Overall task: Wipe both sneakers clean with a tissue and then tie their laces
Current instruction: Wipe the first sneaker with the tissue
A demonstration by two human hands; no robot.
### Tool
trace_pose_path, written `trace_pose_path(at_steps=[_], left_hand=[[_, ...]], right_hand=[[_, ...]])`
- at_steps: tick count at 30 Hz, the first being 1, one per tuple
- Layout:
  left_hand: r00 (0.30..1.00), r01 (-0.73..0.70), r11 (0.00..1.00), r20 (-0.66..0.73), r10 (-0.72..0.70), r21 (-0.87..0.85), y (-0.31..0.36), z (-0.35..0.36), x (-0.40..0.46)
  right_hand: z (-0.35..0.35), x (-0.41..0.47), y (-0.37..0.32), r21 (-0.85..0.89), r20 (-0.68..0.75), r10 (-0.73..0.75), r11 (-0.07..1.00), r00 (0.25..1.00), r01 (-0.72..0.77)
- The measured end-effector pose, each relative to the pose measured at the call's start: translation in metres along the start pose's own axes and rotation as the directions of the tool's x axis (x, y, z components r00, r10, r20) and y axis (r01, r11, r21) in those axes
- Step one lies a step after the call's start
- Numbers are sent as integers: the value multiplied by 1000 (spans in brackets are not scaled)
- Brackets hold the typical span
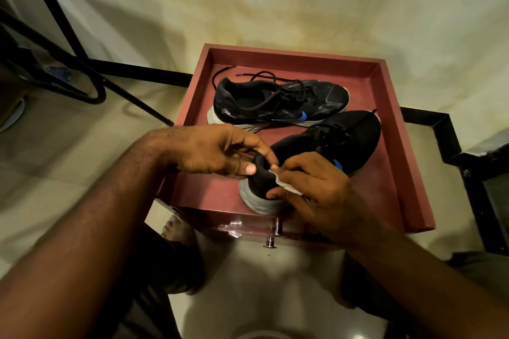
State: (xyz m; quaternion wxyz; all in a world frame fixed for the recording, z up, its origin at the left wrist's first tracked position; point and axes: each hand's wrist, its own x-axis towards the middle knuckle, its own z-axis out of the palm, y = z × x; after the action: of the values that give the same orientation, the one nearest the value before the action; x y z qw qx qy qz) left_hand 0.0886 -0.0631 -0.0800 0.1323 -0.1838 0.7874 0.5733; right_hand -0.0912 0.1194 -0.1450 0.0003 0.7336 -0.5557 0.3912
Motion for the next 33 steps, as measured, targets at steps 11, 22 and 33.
trace_pose_path(at_steps=[11,22,33], left_hand=[[977,-95,866,-122,176,490,-1,2,4],[665,-531,784,-415,621,323,54,51,3],[481,-103,805,-679,555,585,108,110,-7]], right_hand=[[-13,2,7,68,-2,68,995,998,-68],[-71,21,11,416,-520,507,853,687,-315],[-84,20,51,827,-399,867,481,297,-291]])
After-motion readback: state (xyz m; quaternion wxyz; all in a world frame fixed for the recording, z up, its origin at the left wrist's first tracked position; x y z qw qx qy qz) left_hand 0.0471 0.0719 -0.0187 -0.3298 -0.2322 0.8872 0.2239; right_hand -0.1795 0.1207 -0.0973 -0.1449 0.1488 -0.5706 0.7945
